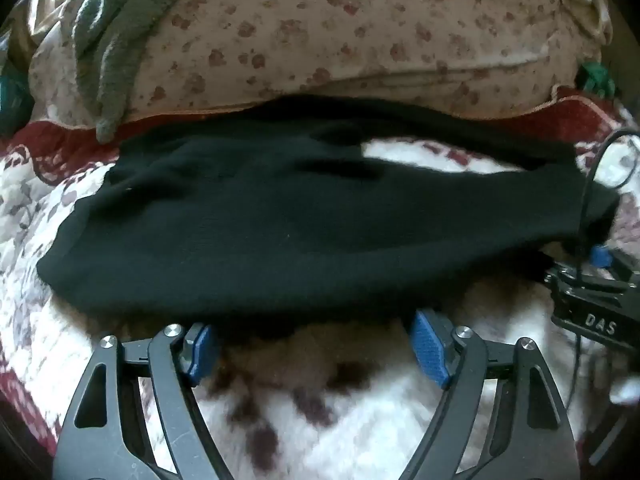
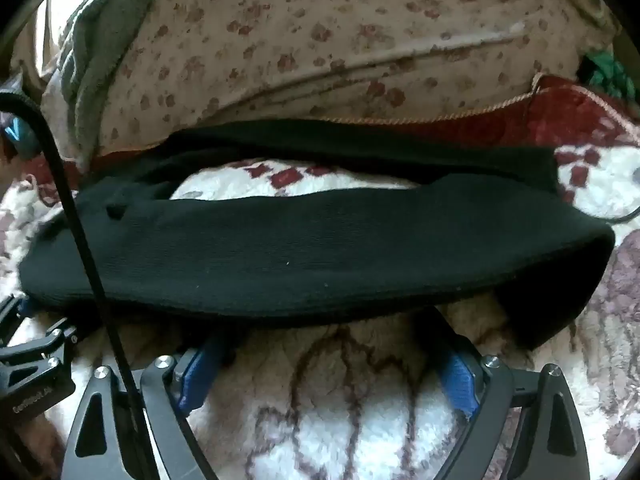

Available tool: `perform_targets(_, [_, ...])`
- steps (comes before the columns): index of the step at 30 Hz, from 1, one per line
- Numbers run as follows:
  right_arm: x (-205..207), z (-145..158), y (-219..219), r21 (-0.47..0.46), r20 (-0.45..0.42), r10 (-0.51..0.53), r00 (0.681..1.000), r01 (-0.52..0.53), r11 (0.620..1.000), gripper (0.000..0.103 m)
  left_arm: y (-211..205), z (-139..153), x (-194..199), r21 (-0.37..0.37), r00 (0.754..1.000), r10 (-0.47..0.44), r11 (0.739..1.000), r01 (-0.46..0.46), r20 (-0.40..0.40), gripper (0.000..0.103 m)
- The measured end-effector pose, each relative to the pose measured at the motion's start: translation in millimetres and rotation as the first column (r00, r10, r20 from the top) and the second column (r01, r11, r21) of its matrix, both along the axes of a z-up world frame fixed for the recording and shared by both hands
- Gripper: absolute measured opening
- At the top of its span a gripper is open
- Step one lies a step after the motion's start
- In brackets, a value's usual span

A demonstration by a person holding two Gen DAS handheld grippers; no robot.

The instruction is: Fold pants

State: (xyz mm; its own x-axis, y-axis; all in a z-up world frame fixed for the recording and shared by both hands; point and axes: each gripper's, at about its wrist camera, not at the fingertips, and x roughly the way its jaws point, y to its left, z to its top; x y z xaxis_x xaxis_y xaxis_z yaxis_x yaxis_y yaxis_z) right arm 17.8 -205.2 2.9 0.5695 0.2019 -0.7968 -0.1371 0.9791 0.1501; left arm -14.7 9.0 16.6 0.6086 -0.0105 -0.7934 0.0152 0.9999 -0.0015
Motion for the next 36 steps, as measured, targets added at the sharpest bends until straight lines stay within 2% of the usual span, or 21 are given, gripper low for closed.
perform_targets(2, [-8.6,6.4,-8.8,0.070,0.002,0.012,1.000,-0.012,0.997,0.082,-1.4,9.1,-5.1,-0.009,1.000,0.006,1.000,-0.006,0.015,0.080])
perform_targets(5, [-30.0,18.2,-19.3,0.142,0.015,-0.022,1.000,0.020,0.990,0.081,0.9,23.8,-19.7,-0.032,0.999,0.021,0.999,-0.019,0.043,0.080])
perform_targets(9, [-60.2,42.3,-20.1,0.126,0.129,-0.036,0.991,0.020,0.992,0.081,4.1,36.0,-31.7,-0.044,0.994,0.040,0.998,-0.036,0.100,0.080])
perform_targets(10, [-63.2,46.6,-19.6,0.170,0.130,-0.036,0.991,0.014,0.985,0.081,3.8,41.1,-34.5,-0.048,0.992,0.043,0.998,-0.037,0.116,0.080])
perform_targets(12, [-70.1,62.2,-23.5,0.157,0.157,-0.041,0.987,0.016,0.988,0.081,4.0,47.0,-39.3,-0.059,0.987,0.043,0.998,-0.034,0.153,0.080])
perform_targets(13, [-71.8,68.9,-20.1,0.119,0.131,-0.042,0.991,0.027,0.993,0.081,3.1,49.0,-43.4,-0.052,0.984,0.040,0.998,-0.032,0.176,0.080])
perform_targets(16, [-74.8,80.4,-21.7,0.115,0.164,-0.061,0.985,0.043,0.992,0.081,-1.3,59.2,-44.2,-0.043,0.988,0.036,0.999,-0.030,0.152,0.080])
perform_targets(23, [-86.0,87.4,-29.8,0.140,0.194,-0.082,0.977,0.055,0.989,0.081,-7.0,70.5,-51.5,-0.025,0.985,0.015,1.000,-0.011,0.170,0.080])
perform_targets(24, [-90.6,87.1,-28.6,0.130,0.226,-0.082,0.971,0.054,0.990,0.081,-6.9,71.3,-52.0,-0.028,0.985,0.016,1.000,-0.011,0.171,0.080])
perform_targets(36, [-92.1,90.5,-27.6,0.135,0.223,-0.071,0.972,0.041,0.990,0.081,-7.7,72.6,-53.7,-0.034,0.985,0.024,0.999,-0.018,0.173,0.080])
